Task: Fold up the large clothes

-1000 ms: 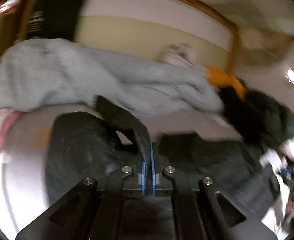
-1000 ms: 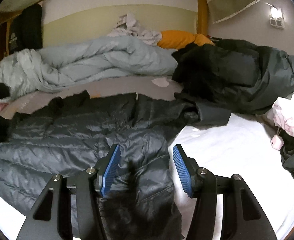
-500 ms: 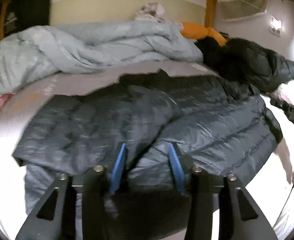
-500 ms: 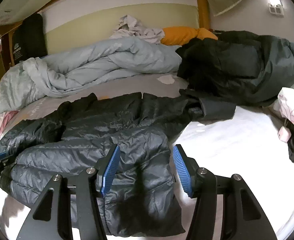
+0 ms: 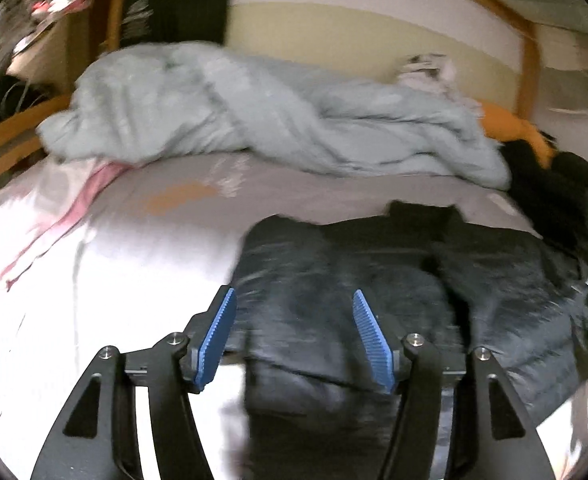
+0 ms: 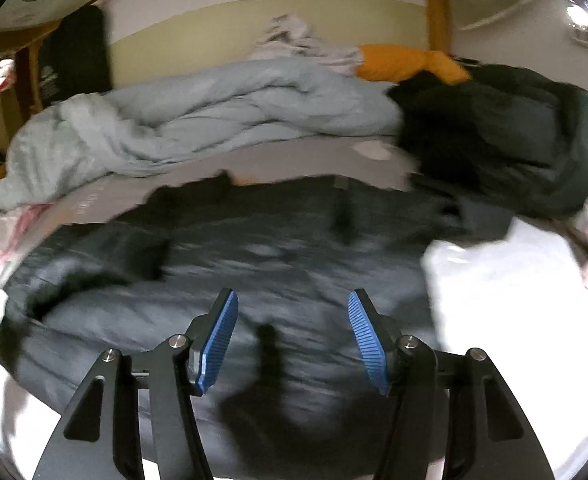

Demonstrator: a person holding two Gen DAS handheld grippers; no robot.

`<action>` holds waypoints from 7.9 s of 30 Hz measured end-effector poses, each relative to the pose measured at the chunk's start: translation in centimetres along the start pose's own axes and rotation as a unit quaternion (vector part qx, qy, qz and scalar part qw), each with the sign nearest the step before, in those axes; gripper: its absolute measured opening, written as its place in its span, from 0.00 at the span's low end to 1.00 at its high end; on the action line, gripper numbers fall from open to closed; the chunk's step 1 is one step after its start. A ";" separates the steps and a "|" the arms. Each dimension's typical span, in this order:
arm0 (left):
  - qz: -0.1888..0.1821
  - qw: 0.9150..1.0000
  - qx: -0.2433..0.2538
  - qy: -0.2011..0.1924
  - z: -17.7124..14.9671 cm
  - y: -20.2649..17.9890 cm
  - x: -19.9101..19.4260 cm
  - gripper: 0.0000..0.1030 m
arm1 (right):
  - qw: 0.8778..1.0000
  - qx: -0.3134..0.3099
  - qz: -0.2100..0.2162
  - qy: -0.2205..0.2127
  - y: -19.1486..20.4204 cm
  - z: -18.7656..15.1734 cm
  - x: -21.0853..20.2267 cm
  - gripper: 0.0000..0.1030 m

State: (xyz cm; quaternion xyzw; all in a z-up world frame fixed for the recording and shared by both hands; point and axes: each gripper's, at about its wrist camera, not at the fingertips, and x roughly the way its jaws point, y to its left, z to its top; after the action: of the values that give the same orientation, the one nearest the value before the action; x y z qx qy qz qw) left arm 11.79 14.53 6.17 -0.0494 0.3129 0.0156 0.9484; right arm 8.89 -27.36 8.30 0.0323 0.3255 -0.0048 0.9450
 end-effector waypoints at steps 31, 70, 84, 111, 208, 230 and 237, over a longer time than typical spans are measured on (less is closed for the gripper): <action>-0.021 0.996 -0.069 0.052 0.2 2.1 2.3 0.57 | 0.991 -0.118 -0.028 0.060 12.7 6.0 7.2 0.08; 0.006 0.998 0.010 0.057 -1.1 -1.8 5.7 0.58 | 0.995 -0.082 -0.058 -0.027 3.1 8.8 6.8 0.11; 0.033 0.995 0.035 0.088 -2.1 -2.2 7.3 0.59 | 0.982 -0.033 -0.108 0.152 -2.0 6.0 17.3 0.12; 0.006 0.996 0.004 0.084 -1.8 -1.2 5.7 0.71 | 0.988 0.042 -0.145 0.008 -15.2 8.1 0.9 0.82; -0.114 0.988 0.056 0.093 -2.0 -13.2 6.8 0.68 | 0.978 -0.057 -0.182 -0.088 -7.2 1.1 1.1 0.76; -0.098 0.994 0.052 0.021 7.2 -11.8 0.1 0.10 | 0.986 0.018 -0.149 -0.078 -11.6 2.0 -0.2 0.81; -0.068 0.998 -0.005 0.013 11.1 -10.7 -3.4 0.14 | 0.985 0.011 -0.153 -0.081 -11.2 1.7 -0.3 0.81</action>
State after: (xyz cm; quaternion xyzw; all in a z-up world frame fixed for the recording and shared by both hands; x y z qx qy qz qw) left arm 16.25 5.06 17.94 -0.0757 0.3215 -0.0483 0.9427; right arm 9.36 -38.61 9.22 -0.0083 0.2491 -0.1551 0.9560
